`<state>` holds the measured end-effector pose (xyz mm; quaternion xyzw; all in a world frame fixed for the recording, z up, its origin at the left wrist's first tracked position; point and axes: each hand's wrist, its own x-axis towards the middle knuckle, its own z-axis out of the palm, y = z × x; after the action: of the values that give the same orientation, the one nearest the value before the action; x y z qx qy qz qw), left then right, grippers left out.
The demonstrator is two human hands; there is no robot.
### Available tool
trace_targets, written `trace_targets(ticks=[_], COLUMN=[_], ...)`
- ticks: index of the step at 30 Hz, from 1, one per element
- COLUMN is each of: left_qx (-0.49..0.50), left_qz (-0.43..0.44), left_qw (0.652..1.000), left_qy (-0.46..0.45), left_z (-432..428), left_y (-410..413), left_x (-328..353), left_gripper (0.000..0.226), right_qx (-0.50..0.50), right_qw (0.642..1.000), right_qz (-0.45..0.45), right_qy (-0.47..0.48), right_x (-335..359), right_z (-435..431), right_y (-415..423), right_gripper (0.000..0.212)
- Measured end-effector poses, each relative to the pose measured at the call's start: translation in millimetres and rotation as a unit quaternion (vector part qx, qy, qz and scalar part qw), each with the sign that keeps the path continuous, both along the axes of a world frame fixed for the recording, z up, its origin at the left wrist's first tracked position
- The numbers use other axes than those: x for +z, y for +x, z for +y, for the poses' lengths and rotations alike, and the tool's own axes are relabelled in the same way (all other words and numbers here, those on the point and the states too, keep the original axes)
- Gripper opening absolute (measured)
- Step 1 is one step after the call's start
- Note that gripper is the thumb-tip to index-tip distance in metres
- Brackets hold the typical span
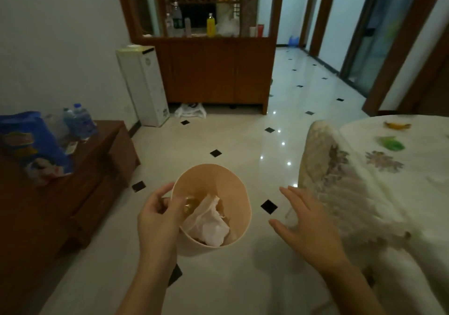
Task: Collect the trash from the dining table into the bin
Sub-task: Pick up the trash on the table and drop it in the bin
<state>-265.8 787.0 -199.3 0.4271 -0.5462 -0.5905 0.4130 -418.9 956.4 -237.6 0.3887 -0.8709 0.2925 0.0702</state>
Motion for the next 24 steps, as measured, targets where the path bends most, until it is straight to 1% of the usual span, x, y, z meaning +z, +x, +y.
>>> trace_targets(ticks=[3,7,10,11,12,14,17,20,24], left_qx=[-0.046,-0.121,-0.177,-0.194,-0.209,-0.236,-0.288,-0.343,-0.432], left_qz=[0.018,0.043,0.059,0.065,0.069,0.077,0.09,0.103,0.119], left_qw=[0.999,0.991,0.982,0.978,0.975,0.969,0.953,0.934,0.894], left_qy=[0.002,-0.023,-0.031,-0.027,-0.023,-0.016,-0.013,-0.014,-0.016], left_z=[-26,-45,-48,-49,-48,-48,-44,-39,-17], left_y=[-68,-151,-211,-231,-251,-291,-351,-415,-491], left_x=[15,31,37,38,38,39,42,51,71], left_gripper=[0.024,0.018,0.017,0.017,0.019,0.024,0.023,0.025,0.028], right_qx=[-0.036,-0.099,-0.183,-0.204,-0.221,-0.253,-0.298,-0.358,-0.427], right_qw=[0.999,0.994,0.983,0.978,0.974,0.967,0.954,0.932,0.903], right_qz=[-0.012,0.037,0.022,0.032,0.041,0.03,0.037,0.048,0.037], right_qy=[0.0,-0.002,0.011,0.012,0.016,0.011,-0.011,-0.022,-0.029], right_x=[12,22,29,29,29,33,35,38,49], right_z=[-17,-19,-14,-10,-6,-1,3,8,19], right_y=[-53,-109,-141,-153,-165,-187,-222,-258,-300], right_gripper=[0.066,0.067,0.068,0.068,0.067,0.065,0.061,0.062,0.066])
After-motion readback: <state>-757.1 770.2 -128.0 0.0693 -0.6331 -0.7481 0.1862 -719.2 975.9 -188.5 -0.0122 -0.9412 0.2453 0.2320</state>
